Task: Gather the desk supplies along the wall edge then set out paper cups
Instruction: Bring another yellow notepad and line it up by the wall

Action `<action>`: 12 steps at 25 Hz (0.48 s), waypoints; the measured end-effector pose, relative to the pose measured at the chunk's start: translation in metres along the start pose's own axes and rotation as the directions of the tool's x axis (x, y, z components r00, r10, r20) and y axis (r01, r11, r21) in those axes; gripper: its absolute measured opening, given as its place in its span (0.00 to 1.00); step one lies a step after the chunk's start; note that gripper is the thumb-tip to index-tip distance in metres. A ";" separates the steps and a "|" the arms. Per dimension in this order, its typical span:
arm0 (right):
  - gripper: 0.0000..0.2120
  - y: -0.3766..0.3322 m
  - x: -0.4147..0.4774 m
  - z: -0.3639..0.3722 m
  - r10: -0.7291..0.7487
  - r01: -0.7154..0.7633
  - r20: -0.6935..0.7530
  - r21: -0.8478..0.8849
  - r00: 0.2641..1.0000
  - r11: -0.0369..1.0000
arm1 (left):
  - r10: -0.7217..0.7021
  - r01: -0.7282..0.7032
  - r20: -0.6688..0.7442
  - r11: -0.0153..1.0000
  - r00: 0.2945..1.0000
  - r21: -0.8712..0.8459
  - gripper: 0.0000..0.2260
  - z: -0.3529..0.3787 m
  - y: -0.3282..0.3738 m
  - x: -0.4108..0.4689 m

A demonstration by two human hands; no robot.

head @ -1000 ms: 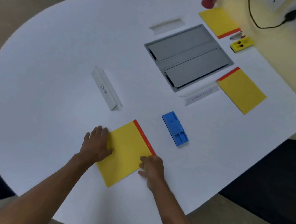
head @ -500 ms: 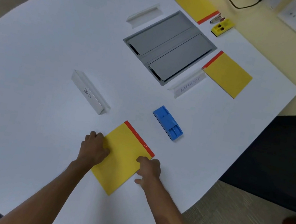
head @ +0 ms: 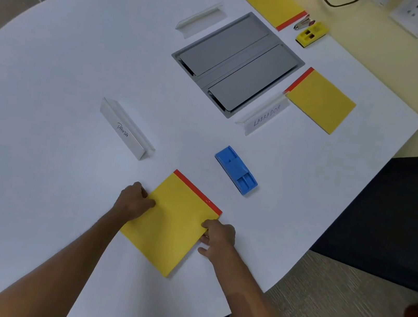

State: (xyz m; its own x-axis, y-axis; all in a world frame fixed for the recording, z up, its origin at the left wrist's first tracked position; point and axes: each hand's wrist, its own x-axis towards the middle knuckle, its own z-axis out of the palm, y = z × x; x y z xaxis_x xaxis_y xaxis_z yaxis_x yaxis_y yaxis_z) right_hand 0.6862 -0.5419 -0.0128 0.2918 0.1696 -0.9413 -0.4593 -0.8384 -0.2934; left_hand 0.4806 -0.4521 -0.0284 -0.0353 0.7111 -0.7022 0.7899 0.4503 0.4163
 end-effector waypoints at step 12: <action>0.04 -0.010 -0.012 -0.019 -0.086 0.089 0.100 -0.026 0.991 0.996 | 0.067 0.044 0.178 0.832 0.982 -0.554 0.06 -0.020 -0.008 -0.038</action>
State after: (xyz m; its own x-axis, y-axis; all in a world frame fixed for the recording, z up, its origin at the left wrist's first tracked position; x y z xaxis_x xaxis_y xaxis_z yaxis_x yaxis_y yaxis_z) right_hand 0.7028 -0.5453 0.0043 0.2453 0.2920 -0.9244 -0.4092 -0.8333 -0.3718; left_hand 0.4629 -0.4719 0.0065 0.1276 0.6321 -0.7643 0.3162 0.7045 0.6354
